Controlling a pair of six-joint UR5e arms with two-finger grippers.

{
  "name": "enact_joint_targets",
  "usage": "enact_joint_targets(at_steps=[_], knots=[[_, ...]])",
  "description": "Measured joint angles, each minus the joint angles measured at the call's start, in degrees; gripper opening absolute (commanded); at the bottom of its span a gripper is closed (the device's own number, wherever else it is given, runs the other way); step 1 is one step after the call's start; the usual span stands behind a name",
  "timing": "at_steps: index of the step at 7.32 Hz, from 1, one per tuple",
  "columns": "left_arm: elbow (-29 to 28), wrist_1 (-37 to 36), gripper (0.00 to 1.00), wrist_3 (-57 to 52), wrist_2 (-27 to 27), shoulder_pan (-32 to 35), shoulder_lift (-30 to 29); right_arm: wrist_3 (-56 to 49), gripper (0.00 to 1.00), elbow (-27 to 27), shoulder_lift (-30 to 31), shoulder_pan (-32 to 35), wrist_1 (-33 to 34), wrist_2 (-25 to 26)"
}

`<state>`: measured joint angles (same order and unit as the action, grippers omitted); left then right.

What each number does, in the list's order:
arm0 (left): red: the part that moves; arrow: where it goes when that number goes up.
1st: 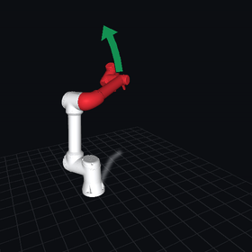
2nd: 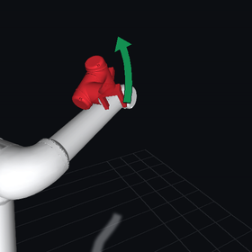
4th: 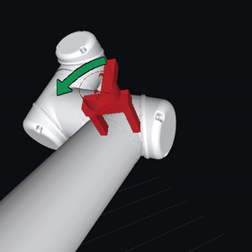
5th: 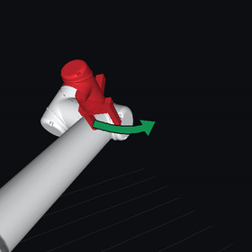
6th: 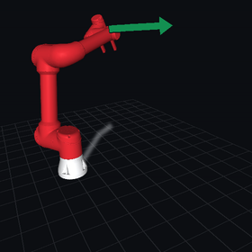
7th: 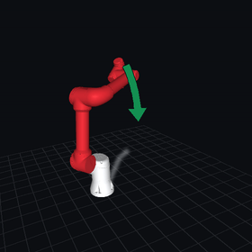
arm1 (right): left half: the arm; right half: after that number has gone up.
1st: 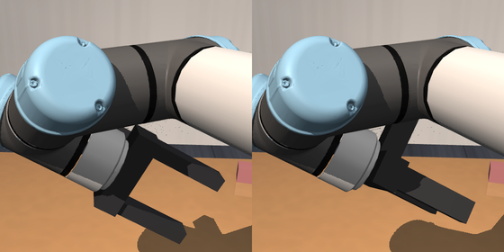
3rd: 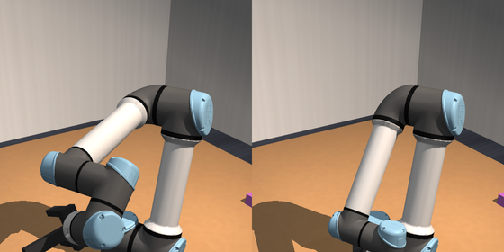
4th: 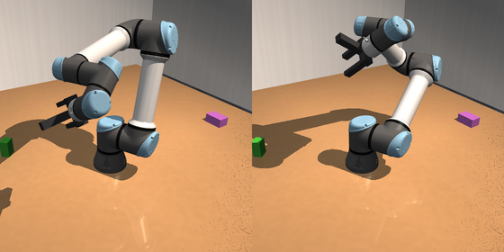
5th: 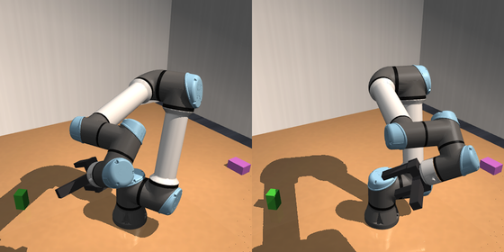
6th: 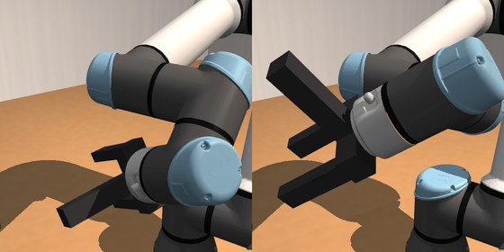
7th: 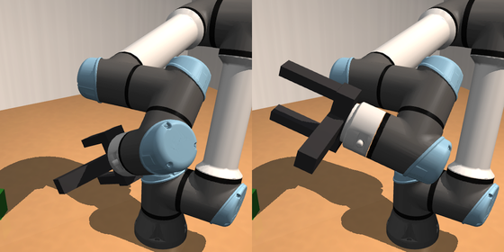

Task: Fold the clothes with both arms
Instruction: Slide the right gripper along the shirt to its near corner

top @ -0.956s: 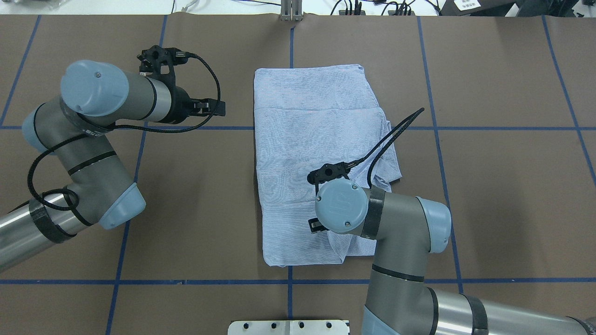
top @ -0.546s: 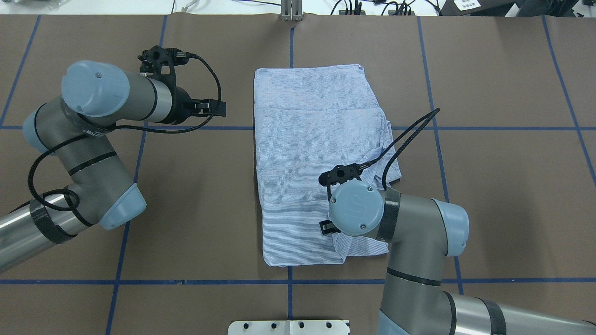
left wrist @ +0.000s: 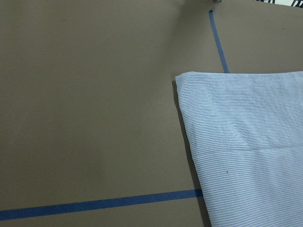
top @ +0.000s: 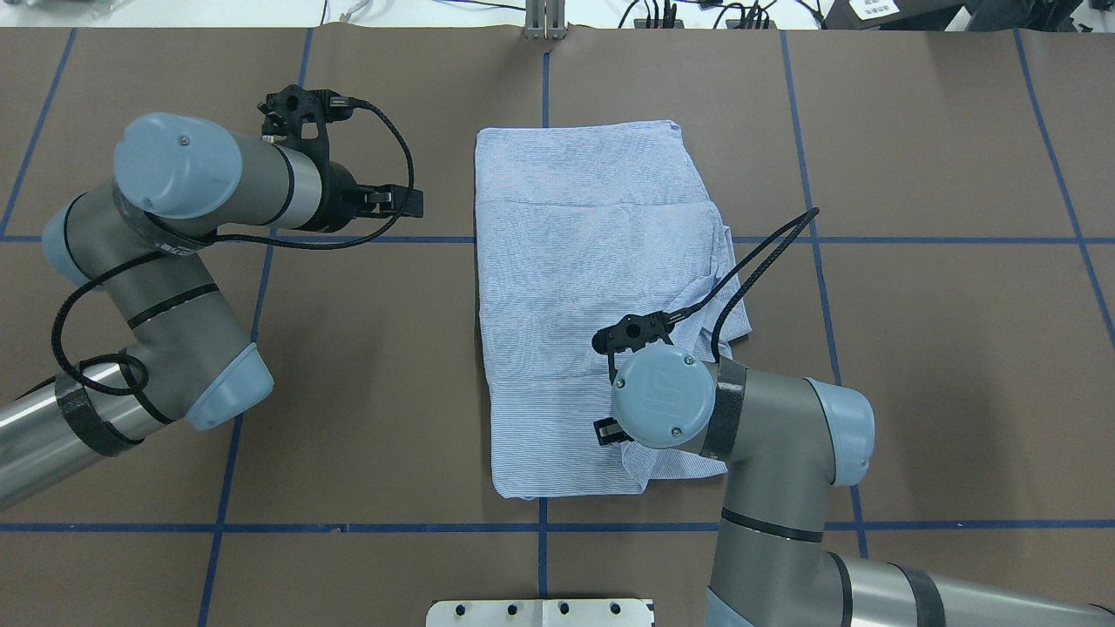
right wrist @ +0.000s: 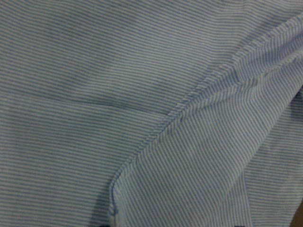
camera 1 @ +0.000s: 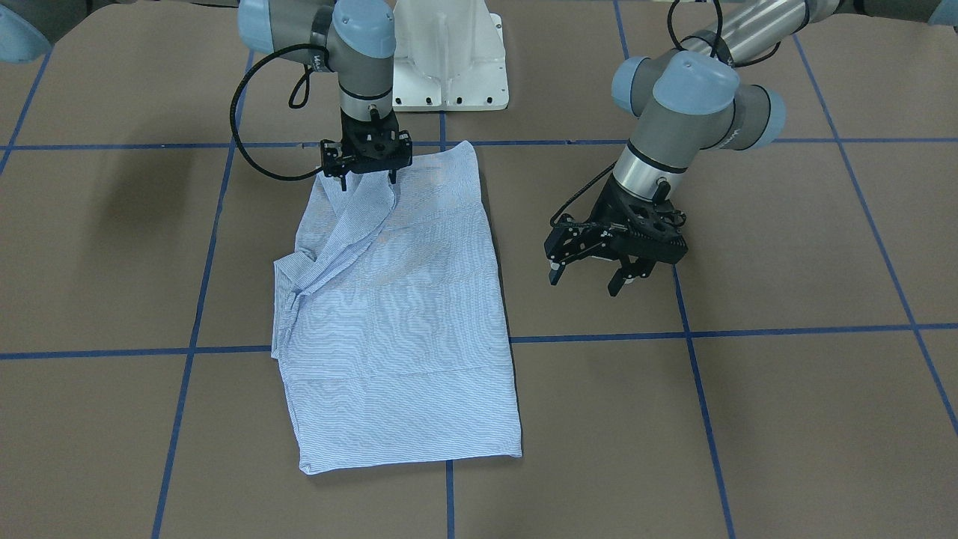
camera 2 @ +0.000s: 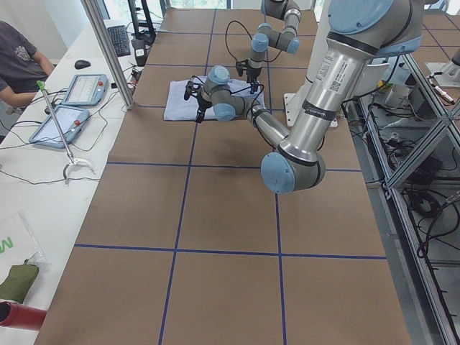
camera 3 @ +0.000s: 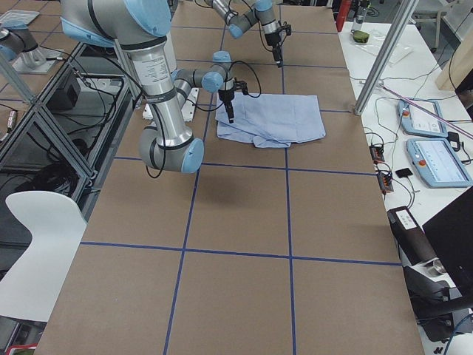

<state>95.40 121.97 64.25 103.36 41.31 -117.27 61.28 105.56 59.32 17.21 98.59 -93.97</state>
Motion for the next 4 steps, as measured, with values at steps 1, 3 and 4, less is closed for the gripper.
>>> enact_joint_targets(at_steps=[1,3,4], knots=[[0.03,0.0,1.0,0.0,0.0,0.0,0.06,0.07,0.03,-0.11,-0.04,-0.25,-0.89,0.0],[0.08,-0.05,1.0,0.0,0.0,0.0,0.11,-0.21,0.0,-0.19,-0.24,-0.45,-1.61,-0.19],[0.11,-0.04,1.0,0.0,0.0,0.0,0.14,-0.33,0.0,-0.23,-0.58,-0.47,-1.69,-0.25]])
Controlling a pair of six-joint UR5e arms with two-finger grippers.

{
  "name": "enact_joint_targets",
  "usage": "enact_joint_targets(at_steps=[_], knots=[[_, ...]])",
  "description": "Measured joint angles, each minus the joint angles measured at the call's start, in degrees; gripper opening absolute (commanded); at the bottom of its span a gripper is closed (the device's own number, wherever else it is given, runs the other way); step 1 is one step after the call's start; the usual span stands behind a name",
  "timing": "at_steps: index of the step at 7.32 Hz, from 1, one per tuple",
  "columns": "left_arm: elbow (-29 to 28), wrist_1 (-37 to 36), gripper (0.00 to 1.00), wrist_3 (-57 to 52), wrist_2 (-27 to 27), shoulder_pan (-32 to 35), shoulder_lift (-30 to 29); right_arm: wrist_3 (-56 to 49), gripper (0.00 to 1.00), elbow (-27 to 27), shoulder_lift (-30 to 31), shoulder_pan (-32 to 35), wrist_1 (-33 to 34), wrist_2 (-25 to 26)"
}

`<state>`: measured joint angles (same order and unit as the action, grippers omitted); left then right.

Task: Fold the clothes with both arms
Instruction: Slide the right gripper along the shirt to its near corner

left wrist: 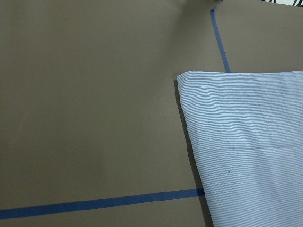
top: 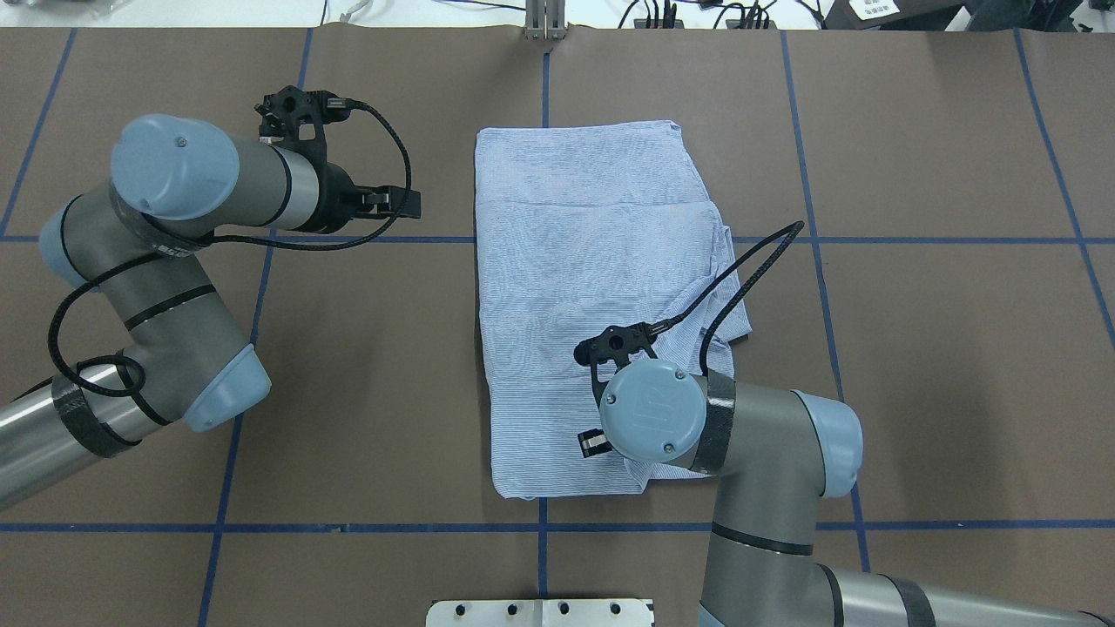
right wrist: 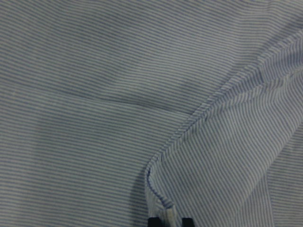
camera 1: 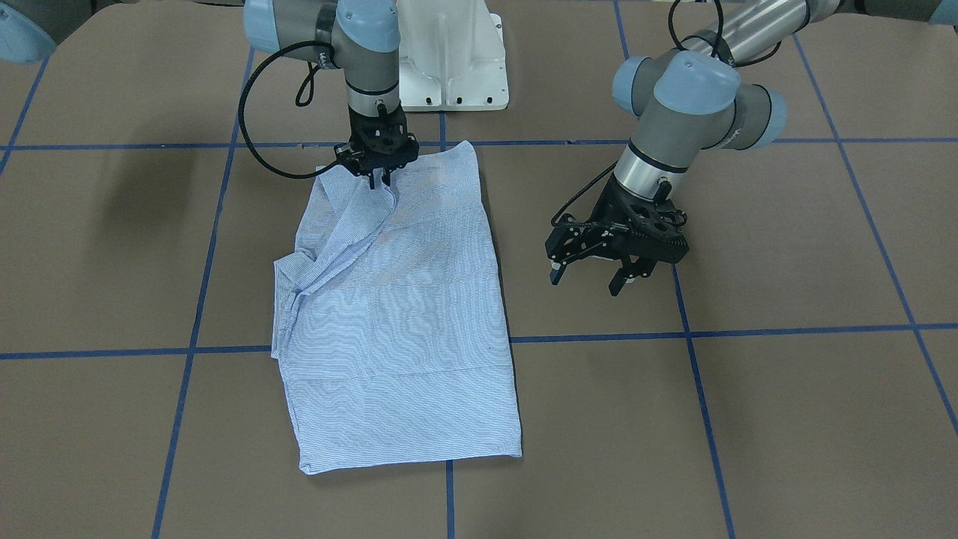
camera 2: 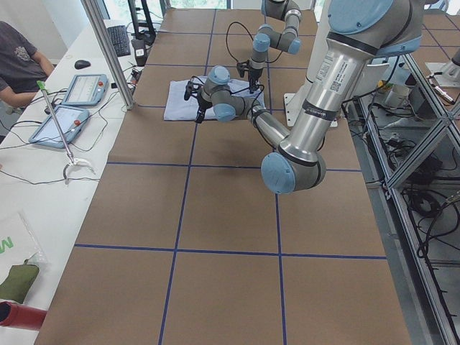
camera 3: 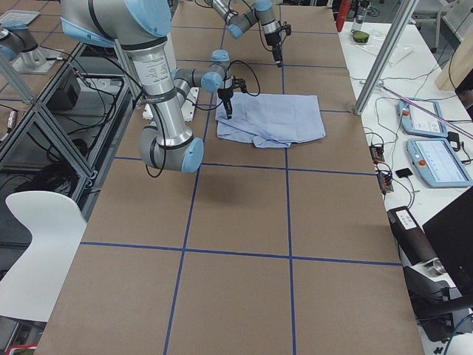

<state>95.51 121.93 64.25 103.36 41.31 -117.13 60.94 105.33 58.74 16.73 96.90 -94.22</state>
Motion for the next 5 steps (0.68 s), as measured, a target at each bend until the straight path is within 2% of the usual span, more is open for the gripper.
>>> enact_joint_targets(at_steps=[3,5], knots=[[0.03,0.0,1.0,-0.08,0.0,0.0,0.05,0.06,0.0,0.52,-0.4,-0.02,-0.03,-0.14],[0.03,0.02,1.0,-0.07,0.02,0.0,-0.09,0.36,0.0,3.59,0.67,0.45,0.07,-0.23]])
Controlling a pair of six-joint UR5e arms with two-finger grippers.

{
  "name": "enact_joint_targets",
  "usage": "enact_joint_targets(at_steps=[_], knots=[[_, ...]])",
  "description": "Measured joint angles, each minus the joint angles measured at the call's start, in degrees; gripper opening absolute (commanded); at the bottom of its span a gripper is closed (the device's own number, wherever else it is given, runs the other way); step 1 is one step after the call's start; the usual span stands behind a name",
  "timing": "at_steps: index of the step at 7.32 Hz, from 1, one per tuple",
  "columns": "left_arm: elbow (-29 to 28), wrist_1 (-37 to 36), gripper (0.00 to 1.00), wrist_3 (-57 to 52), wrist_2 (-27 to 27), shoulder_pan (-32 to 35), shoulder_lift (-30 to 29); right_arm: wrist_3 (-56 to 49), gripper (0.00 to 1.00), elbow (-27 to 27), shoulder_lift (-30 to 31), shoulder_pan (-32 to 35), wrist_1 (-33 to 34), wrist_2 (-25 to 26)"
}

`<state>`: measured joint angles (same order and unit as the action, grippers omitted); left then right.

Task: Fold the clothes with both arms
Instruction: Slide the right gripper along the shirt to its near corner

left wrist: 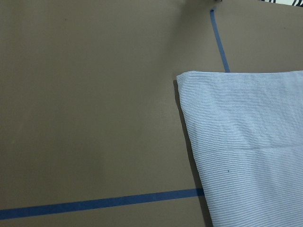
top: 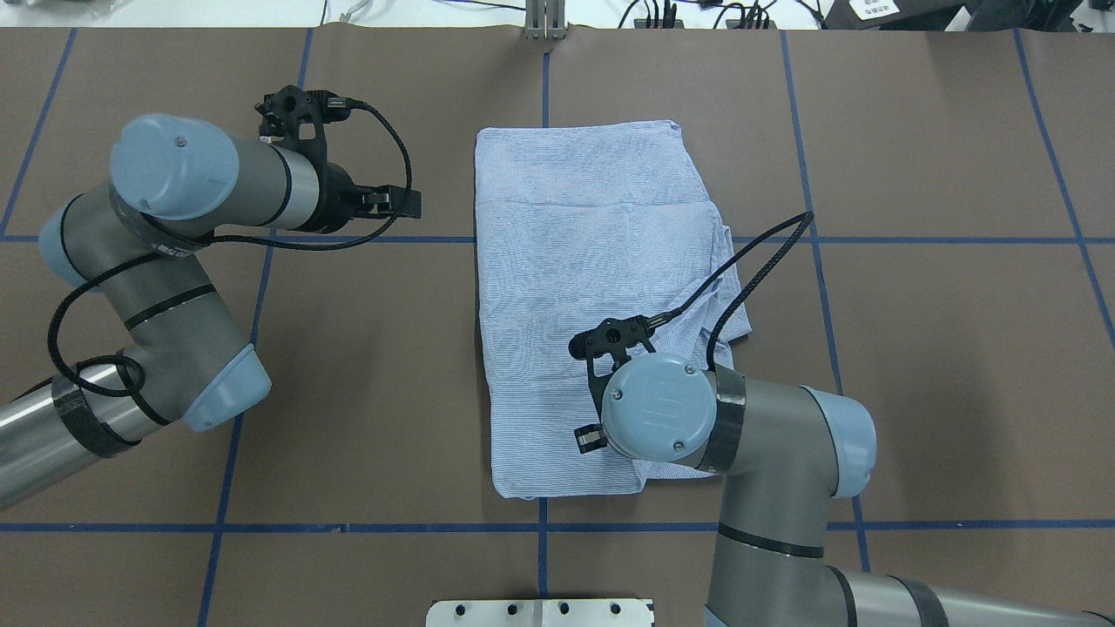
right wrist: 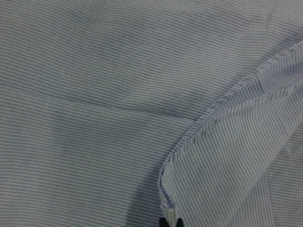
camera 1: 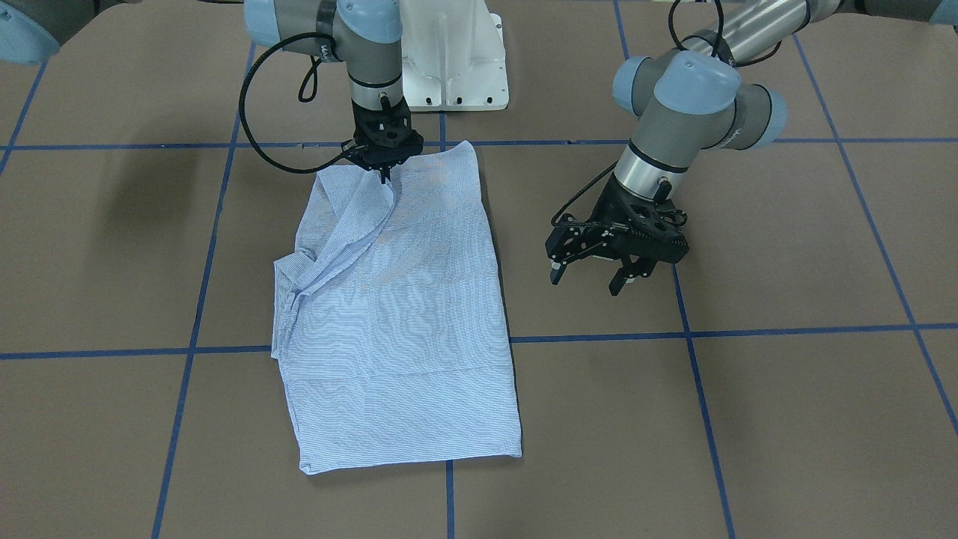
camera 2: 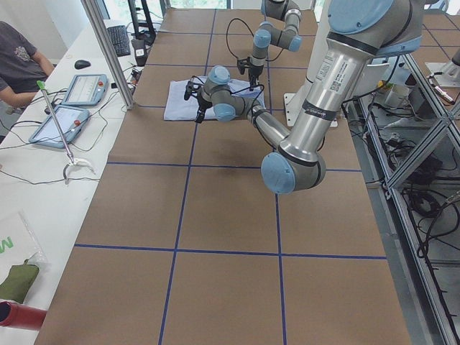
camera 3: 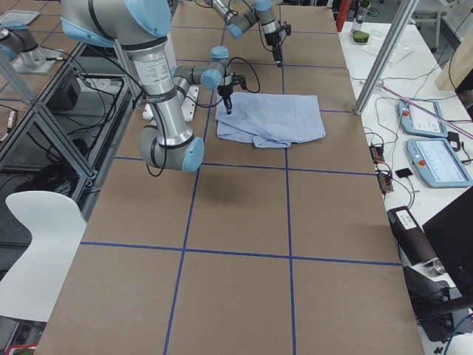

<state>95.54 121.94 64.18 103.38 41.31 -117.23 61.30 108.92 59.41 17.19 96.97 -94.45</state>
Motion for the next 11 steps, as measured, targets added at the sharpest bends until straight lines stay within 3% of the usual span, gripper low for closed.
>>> enact_joint_targets(at_steps=[3,9,10,11], knots=[[0.06,0.05,1.0,0.07,0.07,0.0,-0.2,1.88,0.02,4.53,3.75,0.64,0.2,-0.83],[0.15,0.03,1.0,0.07,0.03,-0.08,-0.49,11.59,0.13,4.76,7.25,1.63,0.23,-6.49],[0.16,-0.01,1.0,0.05,0.0,-0.08,-0.73,12.02,0.22,4.74,8.04,1.77,0.23,-7.12],[0.17,-0.02,1.0,0.03,-0.01,-0.09,-0.98,12.33,0.55,4.73,8.8,2.04,0.24,-7.84]])
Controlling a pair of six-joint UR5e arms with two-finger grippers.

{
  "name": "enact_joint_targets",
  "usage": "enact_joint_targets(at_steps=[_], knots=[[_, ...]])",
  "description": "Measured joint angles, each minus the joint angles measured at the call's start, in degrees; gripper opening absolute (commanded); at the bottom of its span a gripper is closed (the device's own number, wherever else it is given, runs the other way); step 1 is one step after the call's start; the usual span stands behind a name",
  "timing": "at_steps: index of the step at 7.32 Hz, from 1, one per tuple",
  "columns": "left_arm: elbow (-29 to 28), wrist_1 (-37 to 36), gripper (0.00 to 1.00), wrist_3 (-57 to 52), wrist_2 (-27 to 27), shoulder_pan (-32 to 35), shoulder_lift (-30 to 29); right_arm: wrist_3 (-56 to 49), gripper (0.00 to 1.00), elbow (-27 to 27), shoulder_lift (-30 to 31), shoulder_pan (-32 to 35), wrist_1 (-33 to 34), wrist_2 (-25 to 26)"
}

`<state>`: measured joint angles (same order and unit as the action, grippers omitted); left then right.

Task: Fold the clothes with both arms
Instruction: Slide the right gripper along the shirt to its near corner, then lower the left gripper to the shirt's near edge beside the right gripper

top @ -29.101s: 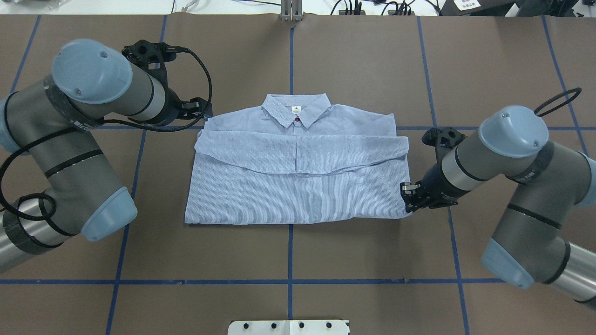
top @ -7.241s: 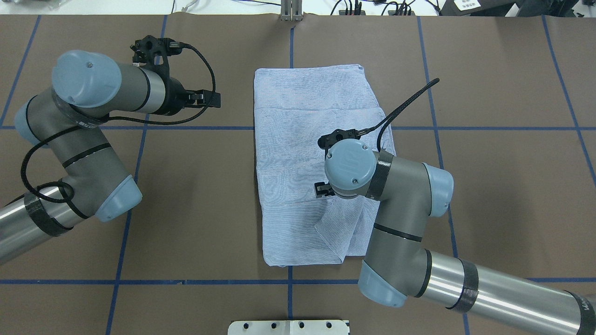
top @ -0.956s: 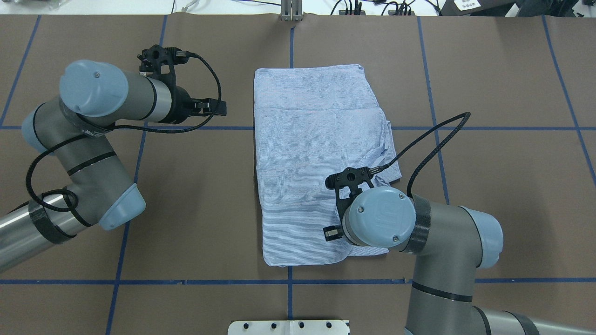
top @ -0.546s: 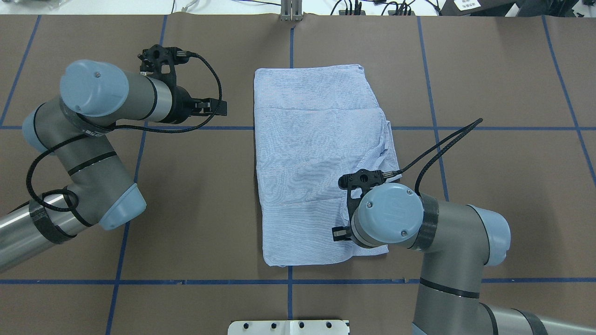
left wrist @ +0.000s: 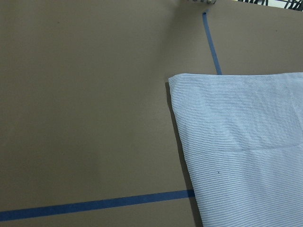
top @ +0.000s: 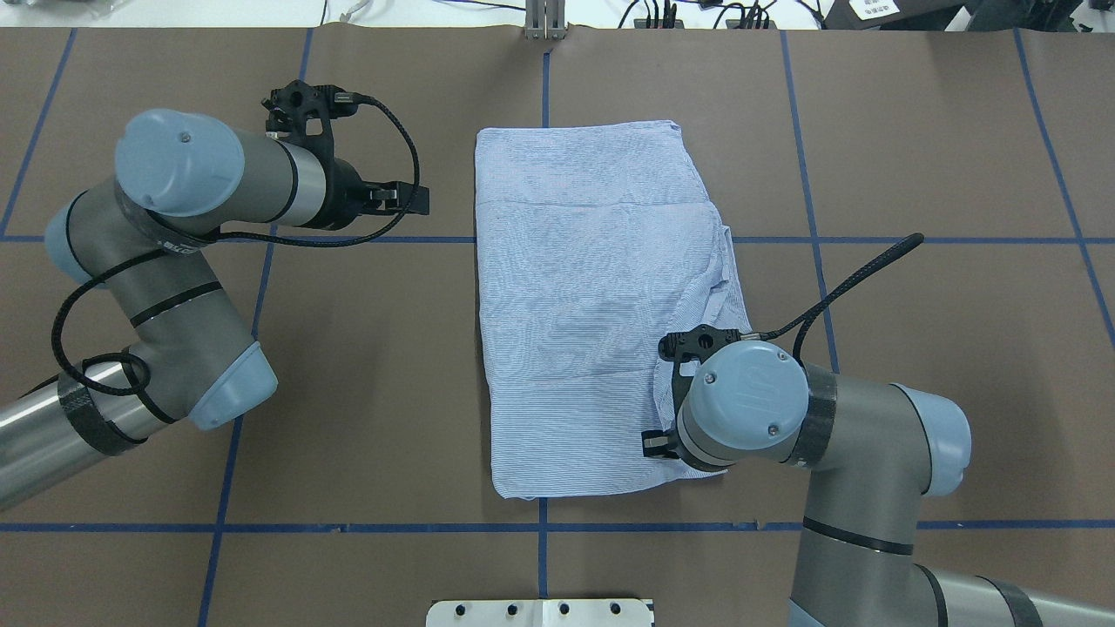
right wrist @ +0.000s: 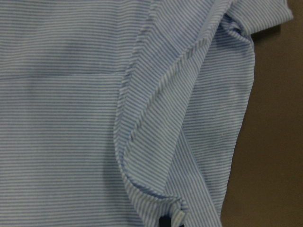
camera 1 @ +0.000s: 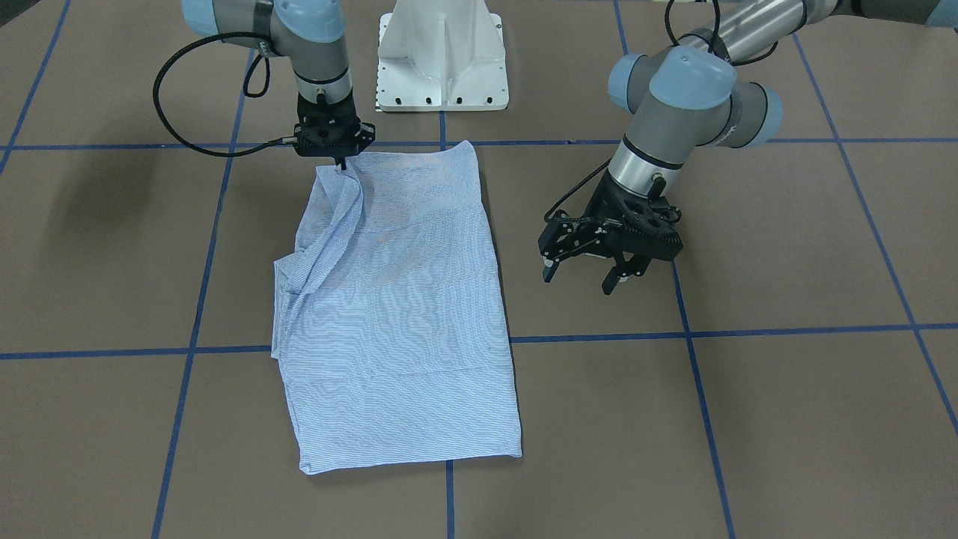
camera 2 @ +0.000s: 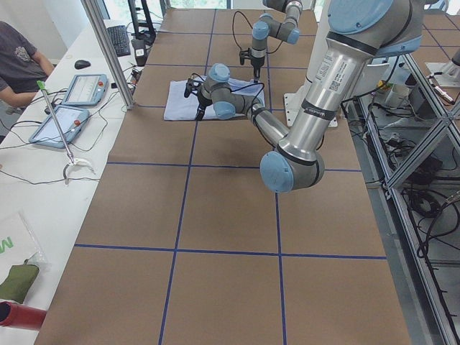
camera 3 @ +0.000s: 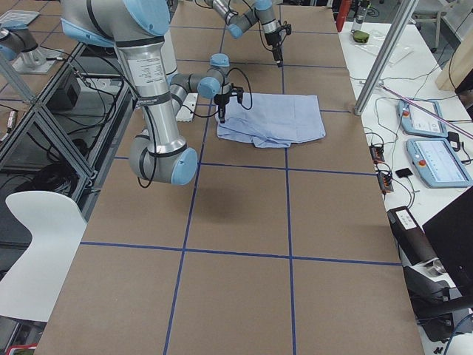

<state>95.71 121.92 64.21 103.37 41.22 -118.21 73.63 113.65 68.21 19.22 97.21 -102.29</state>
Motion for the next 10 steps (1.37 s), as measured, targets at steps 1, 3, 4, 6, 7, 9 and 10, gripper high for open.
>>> enact_joint_targets(at_steps=[1,3,4,6,7,9,10], knots=[[0.0,-0.01,1.0,0.02,-0.01,0.0,-0.2,0.15,0.99,0.0,0.75,0.35,-0.02,-0.65],[-0.05,-0.01,1.0,-0.02,-0.01,-0.04,-0.47,2.04,1.0,0.16,2.27,0.86,-0.1,-1.09],[-0.07,-0.01,1.0,-0.06,-0.01,-0.03,-0.5,3.43,1.0,0.37,3.23,0.94,-0.16,-1.13],[-0.11,-0.01,1.0,-0.2,0.05,-0.01,-0.51,4.2,1.0,1.46,5.74,0.99,-0.27,-1.14],[-0.17,-0.01,1.0,-0.31,0.09,0.0,-0.45,4.23,1.0,2.43,7.4,0.99,-0.9,-1.08],[-0.27,-0.03,1.0,-0.6,0.15,0.0,-0.29,4.48,1.0,3.68,11.93,0.99,-5.91,-0.88],[-0.31,-0.07,1.0,-0.67,0.16,0.0,-0.26,4.55,1.0,3.9,13.83,0.99,-8.23,-0.81]])
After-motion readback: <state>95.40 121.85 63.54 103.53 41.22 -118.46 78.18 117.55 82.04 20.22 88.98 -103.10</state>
